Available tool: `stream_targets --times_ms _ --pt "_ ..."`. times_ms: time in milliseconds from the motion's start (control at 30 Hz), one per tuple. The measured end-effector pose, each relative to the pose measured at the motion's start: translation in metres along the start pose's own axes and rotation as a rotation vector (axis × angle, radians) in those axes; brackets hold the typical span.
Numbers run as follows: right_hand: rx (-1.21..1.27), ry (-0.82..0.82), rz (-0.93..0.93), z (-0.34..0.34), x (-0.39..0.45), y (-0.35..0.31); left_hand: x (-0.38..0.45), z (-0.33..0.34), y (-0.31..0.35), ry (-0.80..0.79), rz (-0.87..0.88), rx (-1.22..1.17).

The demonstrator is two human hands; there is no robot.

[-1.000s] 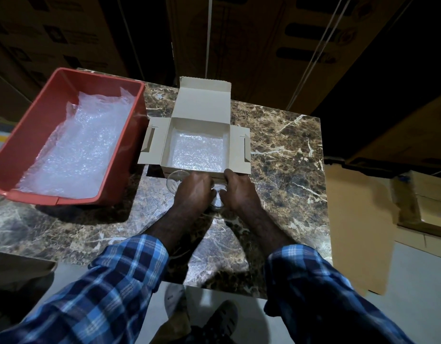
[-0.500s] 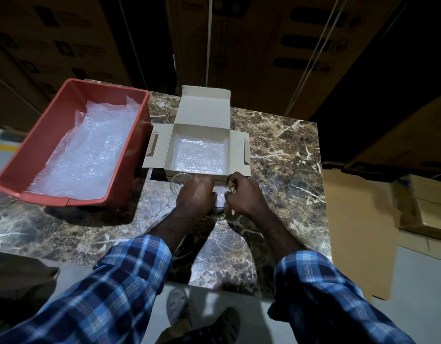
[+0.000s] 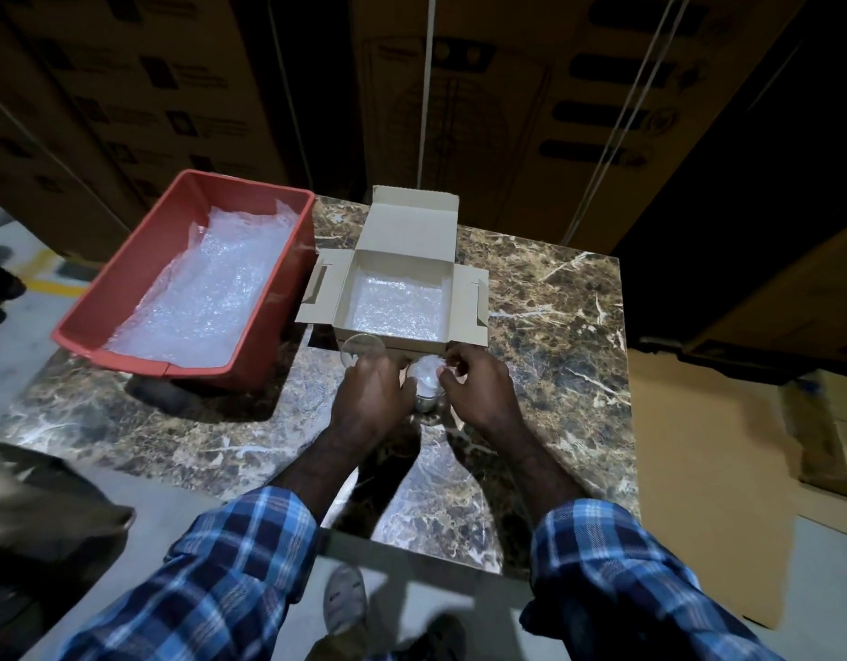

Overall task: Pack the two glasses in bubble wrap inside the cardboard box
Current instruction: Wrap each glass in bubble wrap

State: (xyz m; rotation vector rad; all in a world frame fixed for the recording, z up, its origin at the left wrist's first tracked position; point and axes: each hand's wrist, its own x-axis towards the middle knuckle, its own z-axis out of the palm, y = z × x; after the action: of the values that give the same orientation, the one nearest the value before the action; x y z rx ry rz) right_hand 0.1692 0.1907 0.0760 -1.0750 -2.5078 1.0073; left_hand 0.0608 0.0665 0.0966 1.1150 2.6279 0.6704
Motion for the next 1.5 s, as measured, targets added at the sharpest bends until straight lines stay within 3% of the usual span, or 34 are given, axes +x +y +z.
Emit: stream_targets --times_ms 367,567,767,1000,1167,1333,1500 --pt "-0.374 -0.044 -0.321 0.001 0.002 -0.017 -0.061 -0.011 -0.020 0.015 -0.120 -0.090" --pt "-0.434 -0.016 -0.511 0.006 0.009 -0.017 -0.071 -0.008 -0.023 -0.008 -0.131 -0.091" --pt "-0.441 -0.089 -0.404 0.005 0.024 -0.020 -0.075 -0.002 -0.017 -0.035 -0.121 -0.094" --pt "-0.202 -0.206 -0.078 -0.009 0.044 -0.027 -0.076 0.002 -0.012 -0.048 -0.144 -0.104" --pt "-0.414 -0.121 -0.223 0.005 0.032 -0.021 -0.076 0.005 -0.011 -0.072 -0.161 -0.104" --pt "-0.438 -0.029 -0.287 0.016 0.023 -0.014 -0.078 0.006 -0.013 -0.090 -0.176 -0.116" --pt "-0.137 -0.039 -0.175 0.016 0.021 -0.009 -0.080 0.005 -0.013 -0.087 -0.164 -0.117"
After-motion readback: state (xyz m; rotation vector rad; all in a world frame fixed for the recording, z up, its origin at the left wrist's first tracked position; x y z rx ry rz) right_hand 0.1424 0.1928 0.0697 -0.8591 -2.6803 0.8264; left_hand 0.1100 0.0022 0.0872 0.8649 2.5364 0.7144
